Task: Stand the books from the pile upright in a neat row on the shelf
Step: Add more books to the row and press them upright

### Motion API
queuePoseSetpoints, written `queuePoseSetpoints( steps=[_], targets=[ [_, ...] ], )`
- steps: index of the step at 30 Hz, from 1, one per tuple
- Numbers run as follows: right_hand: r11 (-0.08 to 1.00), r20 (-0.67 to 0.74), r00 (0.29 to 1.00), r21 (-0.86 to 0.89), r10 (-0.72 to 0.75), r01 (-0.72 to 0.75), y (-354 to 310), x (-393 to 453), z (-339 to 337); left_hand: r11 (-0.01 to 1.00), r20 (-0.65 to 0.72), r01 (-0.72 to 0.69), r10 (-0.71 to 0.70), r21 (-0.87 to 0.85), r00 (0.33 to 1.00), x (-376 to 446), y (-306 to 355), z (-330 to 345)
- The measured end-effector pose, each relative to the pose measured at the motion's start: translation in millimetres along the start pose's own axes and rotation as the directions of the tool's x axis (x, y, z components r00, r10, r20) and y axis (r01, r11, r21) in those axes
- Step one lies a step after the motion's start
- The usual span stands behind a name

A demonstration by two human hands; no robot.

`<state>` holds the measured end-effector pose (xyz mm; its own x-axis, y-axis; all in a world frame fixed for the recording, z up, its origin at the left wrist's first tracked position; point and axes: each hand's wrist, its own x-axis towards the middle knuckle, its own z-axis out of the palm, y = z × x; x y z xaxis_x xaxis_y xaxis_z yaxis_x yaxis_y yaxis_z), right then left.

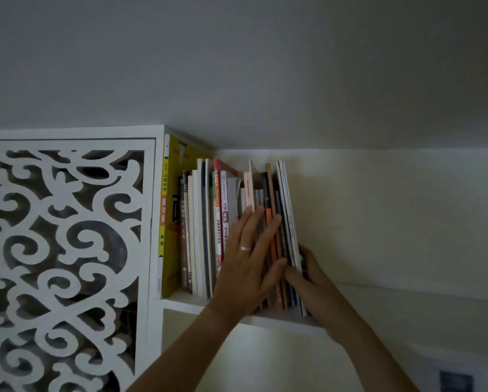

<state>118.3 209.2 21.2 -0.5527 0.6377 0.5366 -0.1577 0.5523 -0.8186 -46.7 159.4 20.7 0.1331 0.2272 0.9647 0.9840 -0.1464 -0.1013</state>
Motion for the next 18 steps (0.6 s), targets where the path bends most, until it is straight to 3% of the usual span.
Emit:
queuePoseSetpoints(
  steps=[5,9,13,18],
  targets=[
    [0.999,-0.075,0.997,0.012,-0.035,0.036,2.1,0.2,-0.9,1.000,-0.009,-0.004,0.004,-0.007,1.000,-0.1,2.8,-2.5],
    [0.986,-0.260,0.958,-0.142,-0.120,0.085,-0.9,-3.1,3.5,1.000,0.011,0.004,-0.004,0.007,1.000,-1.6,3.9,-2.0],
    [0.937,-0.272,0.941,-0.333,-0.201,0.104,2.3,-3.3,5.9,1.000,0.009,0.007,-0.008,0.026,1.000,-1.8,3.4,-2.4],
    [0.936,-0.326,0.919,-0.335,-0.223,0.109,2.8,-4.3,6.8,1.000,0.002,0.007,-0.007,0.018,1.000,-1.7,4.2,-1.8]
  ],
)
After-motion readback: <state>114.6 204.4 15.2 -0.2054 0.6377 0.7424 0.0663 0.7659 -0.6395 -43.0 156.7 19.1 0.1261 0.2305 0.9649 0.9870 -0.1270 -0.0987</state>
